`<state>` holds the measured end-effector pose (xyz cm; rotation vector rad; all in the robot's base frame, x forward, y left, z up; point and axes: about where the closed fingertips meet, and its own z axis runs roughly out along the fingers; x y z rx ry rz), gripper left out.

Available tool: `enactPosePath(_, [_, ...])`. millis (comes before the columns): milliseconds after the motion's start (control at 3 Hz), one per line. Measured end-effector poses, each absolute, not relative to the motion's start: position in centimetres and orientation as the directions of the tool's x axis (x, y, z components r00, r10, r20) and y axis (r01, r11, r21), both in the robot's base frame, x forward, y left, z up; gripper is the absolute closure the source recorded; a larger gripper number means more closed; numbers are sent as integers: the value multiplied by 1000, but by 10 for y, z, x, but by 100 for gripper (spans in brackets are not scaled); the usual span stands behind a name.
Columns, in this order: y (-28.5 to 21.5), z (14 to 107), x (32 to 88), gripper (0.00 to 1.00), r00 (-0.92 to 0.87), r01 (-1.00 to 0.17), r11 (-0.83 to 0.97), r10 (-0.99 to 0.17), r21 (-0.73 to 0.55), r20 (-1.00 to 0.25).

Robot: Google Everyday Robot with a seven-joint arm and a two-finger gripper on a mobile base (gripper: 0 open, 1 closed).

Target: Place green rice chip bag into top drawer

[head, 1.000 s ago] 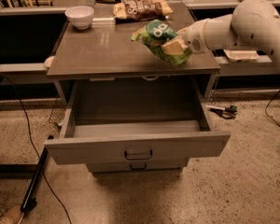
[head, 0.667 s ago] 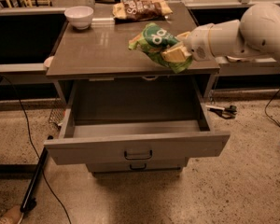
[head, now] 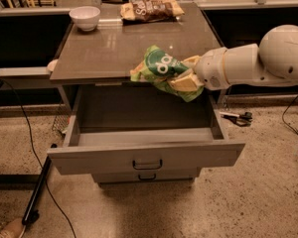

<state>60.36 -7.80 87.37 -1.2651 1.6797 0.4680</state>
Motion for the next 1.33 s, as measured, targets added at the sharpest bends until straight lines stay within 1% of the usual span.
enactPosePath(333, [-71,857,602,100,-10,-904,367,-530,-218,-848])
enactPosePath(667, [-60,814,591,100,3,-930,315,-510,-190,-860])
enactPosePath(1000, [-45,744,588,97,-52,-952,285,-509,-112,-859])
enactPosePath(1333, [-41,712,603,77,-104,-943,322,-518,-81,-849])
